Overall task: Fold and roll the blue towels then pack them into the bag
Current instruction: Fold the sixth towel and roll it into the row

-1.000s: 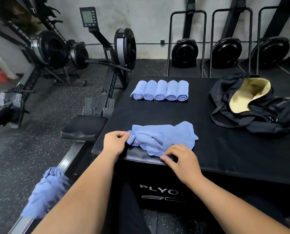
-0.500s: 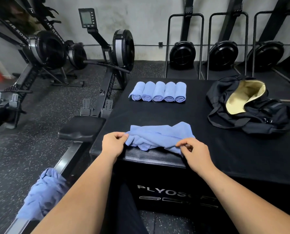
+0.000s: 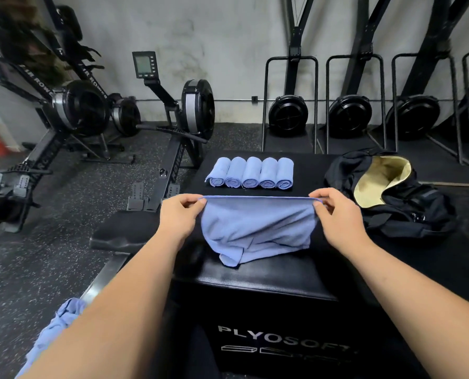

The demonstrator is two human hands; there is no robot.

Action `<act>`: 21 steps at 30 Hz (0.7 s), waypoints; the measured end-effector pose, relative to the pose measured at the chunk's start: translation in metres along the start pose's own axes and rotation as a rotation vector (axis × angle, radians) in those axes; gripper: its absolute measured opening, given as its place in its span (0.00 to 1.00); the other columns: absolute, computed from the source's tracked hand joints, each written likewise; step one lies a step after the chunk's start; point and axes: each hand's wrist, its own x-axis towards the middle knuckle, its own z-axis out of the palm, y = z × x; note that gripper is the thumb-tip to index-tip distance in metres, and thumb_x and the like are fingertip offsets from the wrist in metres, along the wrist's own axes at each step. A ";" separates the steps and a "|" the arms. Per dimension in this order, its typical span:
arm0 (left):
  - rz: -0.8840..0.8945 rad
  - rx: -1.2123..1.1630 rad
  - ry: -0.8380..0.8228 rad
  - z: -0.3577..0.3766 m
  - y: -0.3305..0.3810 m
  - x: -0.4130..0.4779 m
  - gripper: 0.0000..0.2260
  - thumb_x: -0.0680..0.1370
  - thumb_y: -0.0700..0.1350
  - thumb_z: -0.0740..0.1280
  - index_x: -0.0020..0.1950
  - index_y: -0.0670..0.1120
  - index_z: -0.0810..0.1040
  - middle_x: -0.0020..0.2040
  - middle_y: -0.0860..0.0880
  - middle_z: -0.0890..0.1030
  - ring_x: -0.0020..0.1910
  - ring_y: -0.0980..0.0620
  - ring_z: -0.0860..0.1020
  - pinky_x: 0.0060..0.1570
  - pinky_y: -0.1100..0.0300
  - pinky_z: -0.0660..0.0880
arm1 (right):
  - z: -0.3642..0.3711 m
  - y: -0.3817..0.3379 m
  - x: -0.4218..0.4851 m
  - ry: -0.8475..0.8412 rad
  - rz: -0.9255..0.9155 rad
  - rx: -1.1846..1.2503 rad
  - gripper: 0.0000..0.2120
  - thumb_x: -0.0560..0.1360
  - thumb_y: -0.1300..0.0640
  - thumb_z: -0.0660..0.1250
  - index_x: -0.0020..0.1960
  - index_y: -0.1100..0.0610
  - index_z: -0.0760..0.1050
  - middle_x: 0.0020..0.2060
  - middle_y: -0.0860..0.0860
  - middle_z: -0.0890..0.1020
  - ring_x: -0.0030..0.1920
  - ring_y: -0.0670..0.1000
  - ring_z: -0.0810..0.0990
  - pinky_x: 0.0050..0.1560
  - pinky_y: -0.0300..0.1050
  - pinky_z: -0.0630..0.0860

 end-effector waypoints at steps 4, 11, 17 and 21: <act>0.095 -0.006 -0.025 0.003 0.041 0.018 0.04 0.79 0.43 0.76 0.47 0.52 0.88 0.44 0.56 0.88 0.45 0.59 0.84 0.51 0.65 0.78 | -0.029 -0.013 0.031 -0.037 -0.036 -0.061 0.17 0.78 0.65 0.70 0.46 0.42 0.85 0.41 0.45 0.87 0.39 0.49 0.81 0.43 0.38 0.76; 0.183 -0.014 -0.063 0.003 0.093 0.030 0.05 0.79 0.43 0.76 0.45 0.52 0.88 0.43 0.53 0.88 0.40 0.58 0.81 0.44 0.65 0.77 | -0.066 -0.031 0.054 -0.096 -0.036 -0.019 0.16 0.74 0.70 0.73 0.46 0.48 0.87 0.41 0.45 0.87 0.37 0.42 0.80 0.43 0.33 0.74; 0.232 0.030 -0.112 -0.001 0.115 0.038 0.02 0.79 0.43 0.76 0.50 0.48 0.89 0.42 0.49 0.86 0.34 0.58 0.76 0.34 0.67 0.73 | -0.079 -0.039 0.067 -0.079 -0.023 0.125 0.21 0.69 0.74 0.77 0.49 0.49 0.84 0.40 0.51 0.83 0.39 0.48 0.78 0.48 0.39 0.77; 0.272 0.060 -0.118 -0.002 0.121 0.045 0.02 0.78 0.44 0.77 0.48 0.51 0.89 0.39 0.50 0.85 0.34 0.58 0.75 0.34 0.67 0.71 | -0.091 -0.048 0.074 -0.106 -0.025 0.074 0.18 0.67 0.69 0.82 0.47 0.47 0.86 0.37 0.50 0.83 0.36 0.46 0.75 0.44 0.34 0.77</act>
